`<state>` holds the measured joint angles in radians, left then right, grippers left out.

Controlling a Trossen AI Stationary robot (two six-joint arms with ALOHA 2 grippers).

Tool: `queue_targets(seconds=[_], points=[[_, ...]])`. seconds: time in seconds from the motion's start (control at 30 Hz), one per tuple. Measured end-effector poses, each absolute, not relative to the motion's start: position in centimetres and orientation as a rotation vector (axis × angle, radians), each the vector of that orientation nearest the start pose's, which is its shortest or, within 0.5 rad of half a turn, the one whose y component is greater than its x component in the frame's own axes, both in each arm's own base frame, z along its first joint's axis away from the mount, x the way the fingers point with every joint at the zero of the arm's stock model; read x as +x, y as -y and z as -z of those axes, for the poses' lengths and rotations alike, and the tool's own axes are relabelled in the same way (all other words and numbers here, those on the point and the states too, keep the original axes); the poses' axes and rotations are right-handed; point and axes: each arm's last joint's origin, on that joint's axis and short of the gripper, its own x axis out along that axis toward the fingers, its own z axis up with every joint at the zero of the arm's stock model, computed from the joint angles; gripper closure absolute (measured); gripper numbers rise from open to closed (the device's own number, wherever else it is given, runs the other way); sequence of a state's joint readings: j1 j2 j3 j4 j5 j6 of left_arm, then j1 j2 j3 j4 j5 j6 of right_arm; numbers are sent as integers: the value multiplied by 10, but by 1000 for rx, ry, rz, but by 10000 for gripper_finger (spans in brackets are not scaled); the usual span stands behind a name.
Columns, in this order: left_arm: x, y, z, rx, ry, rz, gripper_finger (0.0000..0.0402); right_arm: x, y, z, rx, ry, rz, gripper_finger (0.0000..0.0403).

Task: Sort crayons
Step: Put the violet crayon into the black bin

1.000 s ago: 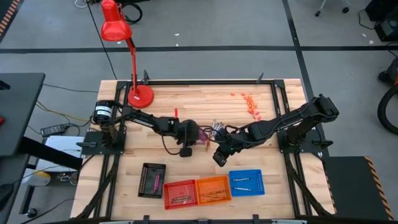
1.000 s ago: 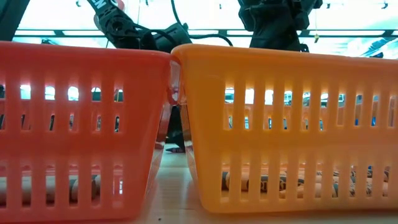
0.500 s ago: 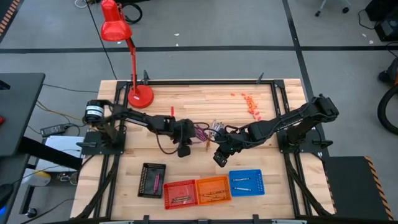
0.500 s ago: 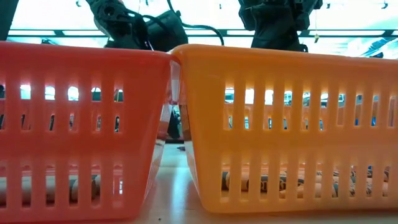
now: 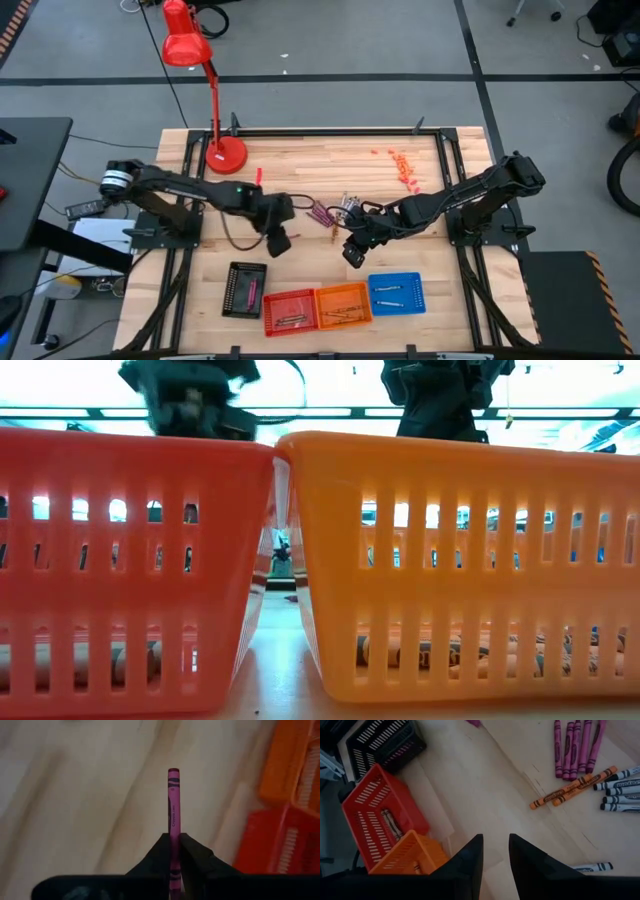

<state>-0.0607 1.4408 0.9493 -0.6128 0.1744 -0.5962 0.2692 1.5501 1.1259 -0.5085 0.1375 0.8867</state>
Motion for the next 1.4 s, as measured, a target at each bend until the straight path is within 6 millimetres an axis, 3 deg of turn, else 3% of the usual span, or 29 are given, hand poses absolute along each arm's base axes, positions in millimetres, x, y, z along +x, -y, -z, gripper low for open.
queue_targets(seconds=[0.27, 0.77, 0.97, 1.27, 1.4], points=[[240, 60, -236, -750, -1233, -182, 370, 313, -80, -246, 607, -865, 254, 305], [197, 132, -234, -789, -1322, -338, 370, 315, -80, -248, 571, -844, 217, 305], [182, 144, -223, -798, -1262, -460, 369, 315, -79, -248, 573, -842, 219, 305], [169, 154, -186, -923, -1242, -495, 368, 315, -82, -248, 588, -839, 217, 305], [167, 153, -180, -951, -1231, -514, 348, 315, -82, -248, 582, -840, 214, 305]])
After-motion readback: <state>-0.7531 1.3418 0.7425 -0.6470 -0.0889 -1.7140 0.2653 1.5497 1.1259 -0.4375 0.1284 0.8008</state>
